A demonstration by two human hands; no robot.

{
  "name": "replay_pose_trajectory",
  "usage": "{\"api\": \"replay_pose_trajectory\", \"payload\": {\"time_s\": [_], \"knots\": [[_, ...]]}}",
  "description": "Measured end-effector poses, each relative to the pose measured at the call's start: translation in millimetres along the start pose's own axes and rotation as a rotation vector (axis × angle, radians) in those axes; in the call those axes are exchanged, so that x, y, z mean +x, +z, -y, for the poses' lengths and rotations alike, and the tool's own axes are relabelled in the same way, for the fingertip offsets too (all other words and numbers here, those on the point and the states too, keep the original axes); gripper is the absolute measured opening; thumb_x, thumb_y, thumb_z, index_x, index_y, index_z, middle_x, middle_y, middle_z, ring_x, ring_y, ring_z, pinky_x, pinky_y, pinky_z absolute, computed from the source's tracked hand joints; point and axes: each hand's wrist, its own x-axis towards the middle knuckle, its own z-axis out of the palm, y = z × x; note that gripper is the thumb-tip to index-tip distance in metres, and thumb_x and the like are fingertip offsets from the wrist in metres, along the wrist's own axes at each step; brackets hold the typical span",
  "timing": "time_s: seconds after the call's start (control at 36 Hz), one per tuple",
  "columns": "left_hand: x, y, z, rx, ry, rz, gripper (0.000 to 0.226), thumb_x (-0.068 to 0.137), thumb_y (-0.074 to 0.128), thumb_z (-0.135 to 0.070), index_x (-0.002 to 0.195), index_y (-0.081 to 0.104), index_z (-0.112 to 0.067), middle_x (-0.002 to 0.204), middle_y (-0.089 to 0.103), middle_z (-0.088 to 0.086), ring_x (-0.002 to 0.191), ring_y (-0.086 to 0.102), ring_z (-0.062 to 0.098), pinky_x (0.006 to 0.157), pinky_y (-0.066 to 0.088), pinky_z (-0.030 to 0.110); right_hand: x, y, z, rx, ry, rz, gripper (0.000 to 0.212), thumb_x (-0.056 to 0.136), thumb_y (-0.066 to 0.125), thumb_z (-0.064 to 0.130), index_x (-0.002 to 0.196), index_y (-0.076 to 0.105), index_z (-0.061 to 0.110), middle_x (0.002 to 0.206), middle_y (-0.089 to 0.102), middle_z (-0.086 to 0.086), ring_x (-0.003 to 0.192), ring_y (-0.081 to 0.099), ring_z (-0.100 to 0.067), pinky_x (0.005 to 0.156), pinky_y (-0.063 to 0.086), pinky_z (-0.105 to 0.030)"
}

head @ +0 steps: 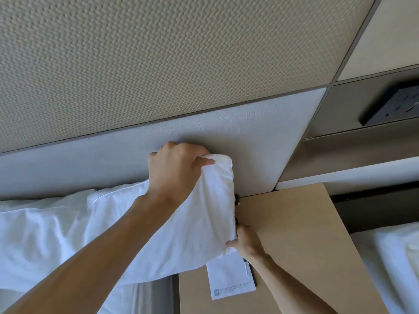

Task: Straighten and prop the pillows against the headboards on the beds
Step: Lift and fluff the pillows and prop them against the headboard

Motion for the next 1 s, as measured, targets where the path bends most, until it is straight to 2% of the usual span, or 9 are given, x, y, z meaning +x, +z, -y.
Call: {"api": "replay_pose_trajectory", "payload": {"time_s": [0.17, 0.31, 0.42, 0.5, 0.61, 0.69, 0.81, 0.89, 1.0], "knots": [[-2, 3, -1, 0.022, -0.002, 0.033, 0.018, 0.088, 0.061, -0.043, 0.082, 0.072, -0.029, 0.068, 0.066, -0.002, 0.08, 0.059, 0.028, 0.067, 0.027, 0.031, -14, -6, -8, -0.178, 0.019, -0.058, 0.04, 0.081, 0.075, 0.027, 0.064, 0.038, 0.029, 0.065, 0.045, 0.016, 0.071, 0.053, -0.013, 0.051, 0.031, -0.012], [7, -4, -1, -0.024, 0.004, 0.089, 0.013, 0.084, 0.065, -0.045, 0.088, 0.074, -0.036, 0.082, 0.072, -0.01, 0.089, 0.061, 0.017, 0.069, 0.031, 0.029, -7, -13, 4, -0.076, 0.106, -0.012, 0.026, 0.069, 0.08, 0.021, 0.078, 0.056, 0.019, 0.081, 0.065, 0.005, 0.074, 0.062, -0.013, 0.064, 0.051, -0.023], [11, -16, 4, -0.12, -0.018, 0.255, 0.011, 0.082, 0.066, -0.047, 0.086, 0.072, -0.039, 0.087, 0.069, -0.019, 0.099, 0.058, 0.006, 0.086, 0.045, 0.033, -14, -26, 2, -0.062, 0.12, 0.061, 0.021, 0.062, 0.077, 0.018, 0.071, 0.059, 0.011, 0.076, 0.065, 0.001, 0.071, 0.061, -0.018, 0.067, 0.053, -0.031], [5, -26, 12, -0.175, -0.024, 0.321, 0.014, 0.085, 0.062, -0.046, 0.088, 0.072, -0.037, 0.09, 0.07, -0.021, 0.098, 0.061, 0.004, 0.091, 0.048, 0.036, -32, -44, 16, -0.034, 0.108, 0.059, 0.021, 0.075, 0.08, 0.02, 0.087, 0.065, 0.013, 0.09, 0.069, 0.001, 0.083, 0.065, -0.011, 0.067, 0.052, -0.021], [-13, -46, 33, -0.363, -0.067, 0.292, 0.019, 0.08, 0.063, -0.048, 0.082, 0.072, -0.031, 0.076, 0.07, -0.02, 0.079, 0.065, -0.001, 0.081, 0.055, 0.032, -59, -70, 43, -0.061, 0.041, 0.039, 0.025, 0.078, 0.079, 0.038, 0.09, 0.067, 0.019, 0.094, 0.066, 0.008, 0.088, 0.062, -0.004, 0.07, 0.048, -0.017], [-38, -67, 52, -0.491, -0.119, 0.323, 0.016, 0.088, 0.064, -0.031, 0.08, 0.074, -0.021, 0.069, 0.073, -0.006, 0.069, 0.067, 0.003, 0.064, 0.049, 0.015, -84, -85, 72, -0.142, -0.036, 0.124, 0.019, 0.083, 0.074, 0.039, 0.094, 0.068, 0.025, 0.094, 0.067, 0.012, 0.089, 0.064, -0.003, 0.079, 0.05, -0.02], [-78, -85, 91, -0.639, -0.338, 0.683, 0.021, 0.091, 0.061, -0.024, 0.082, 0.074, -0.01, 0.072, 0.075, 0.004, 0.067, 0.07, 0.012, 0.063, 0.051, 0.018, -119, -92, 132, -0.152, -0.13, 0.29, 0.021, 0.09, 0.067, 0.039, 0.099, 0.071, 0.021, 0.083, 0.074, 0.006, 0.087, 0.07, -0.011, 0.077, 0.049, -0.015], [-111, -80, 128, -0.55, -0.406, 0.985, 0.02, 0.093, 0.06, -0.029, 0.093, 0.072, -0.014, 0.086, 0.076, -0.001, 0.081, 0.072, 0.013, 0.078, 0.055, 0.029, -129, -83, 173, -0.144, -0.185, 0.391, 0.026, 0.091, 0.062, 0.047, 0.101, 0.072, 0.025, 0.096, 0.076, 0.008, 0.09, 0.07, -0.007, 0.091, 0.051, -0.03], [-146, -68, 168, -0.42, -0.466, 1.217, 0.025, 0.092, 0.056, -0.039, 0.105, 0.066, -0.02, 0.103, 0.073, -0.008, 0.093, 0.069, 0.006, 0.084, 0.055, 0.026, -126, -52, 219, -0.122, -0.201, 0.544, 0.029, 0.095, 0.059, 0.039, 0.111, 0.069, 0.017, 0.108, 0.074, 0.008, 0.096, 0.07, -0.006, 0.093, 0.054, -0.031]]}}
